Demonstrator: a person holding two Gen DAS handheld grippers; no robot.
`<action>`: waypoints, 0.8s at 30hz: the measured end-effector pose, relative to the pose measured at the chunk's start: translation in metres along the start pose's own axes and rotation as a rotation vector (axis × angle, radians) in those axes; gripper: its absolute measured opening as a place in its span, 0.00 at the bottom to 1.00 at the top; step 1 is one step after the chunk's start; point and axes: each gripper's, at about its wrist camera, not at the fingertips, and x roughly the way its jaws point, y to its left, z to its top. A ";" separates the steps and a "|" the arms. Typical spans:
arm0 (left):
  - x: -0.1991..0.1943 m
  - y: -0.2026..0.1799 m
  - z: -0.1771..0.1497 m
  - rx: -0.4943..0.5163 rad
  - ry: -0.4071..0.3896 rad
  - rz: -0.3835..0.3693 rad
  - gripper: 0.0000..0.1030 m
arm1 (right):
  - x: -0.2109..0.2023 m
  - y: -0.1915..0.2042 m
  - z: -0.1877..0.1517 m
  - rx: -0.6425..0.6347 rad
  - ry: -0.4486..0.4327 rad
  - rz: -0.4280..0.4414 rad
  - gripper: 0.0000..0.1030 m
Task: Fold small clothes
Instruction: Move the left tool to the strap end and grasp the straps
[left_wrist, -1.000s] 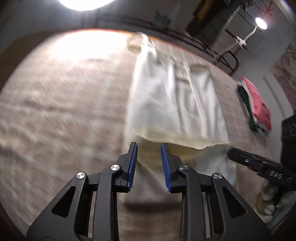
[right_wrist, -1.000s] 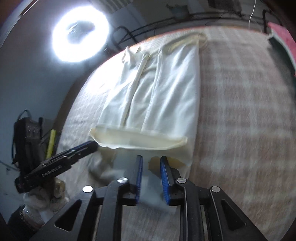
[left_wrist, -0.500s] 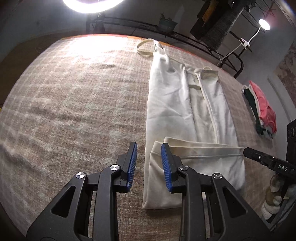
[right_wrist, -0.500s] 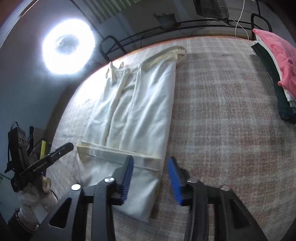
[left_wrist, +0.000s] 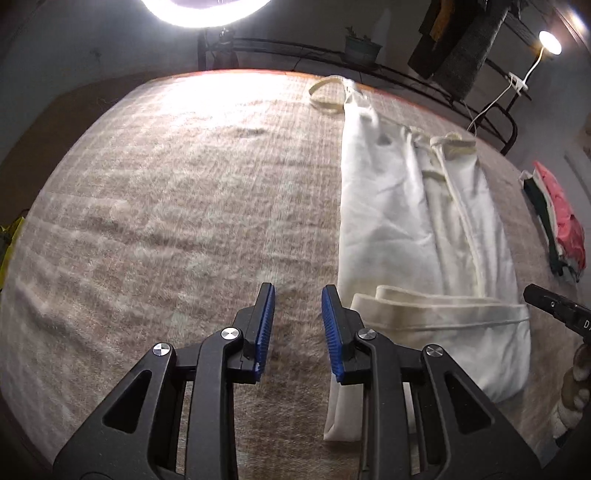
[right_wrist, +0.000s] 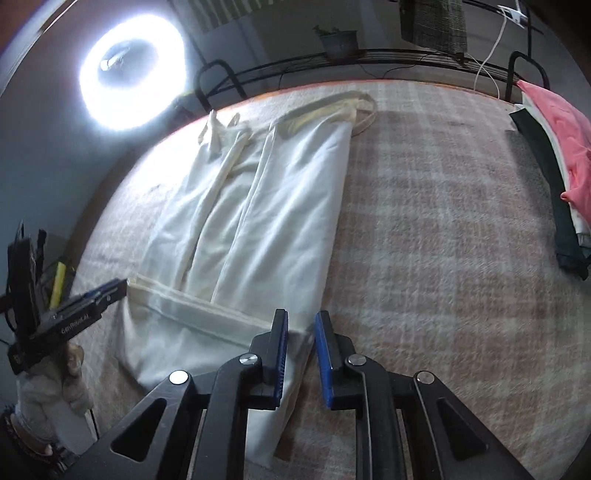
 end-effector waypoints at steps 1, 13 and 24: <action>-0.002 0.000 0.003 -0.001 -0.007 -0.013 0.25 | -0.003 -0.003 0.003 0.015 -0.013 0.012 0.22; 0.025 -0.001 0.077 -0.040 0.019 -0.186 0.37 | -0.013 -0.040 0.048 0.126 -0.104 0.139 0.36; 0.092 -0.003 0.144 -0.113 0.043 -0.283 0.43 | 0.027 -0.051 0.112 0.107 -0.172 0.208 0.39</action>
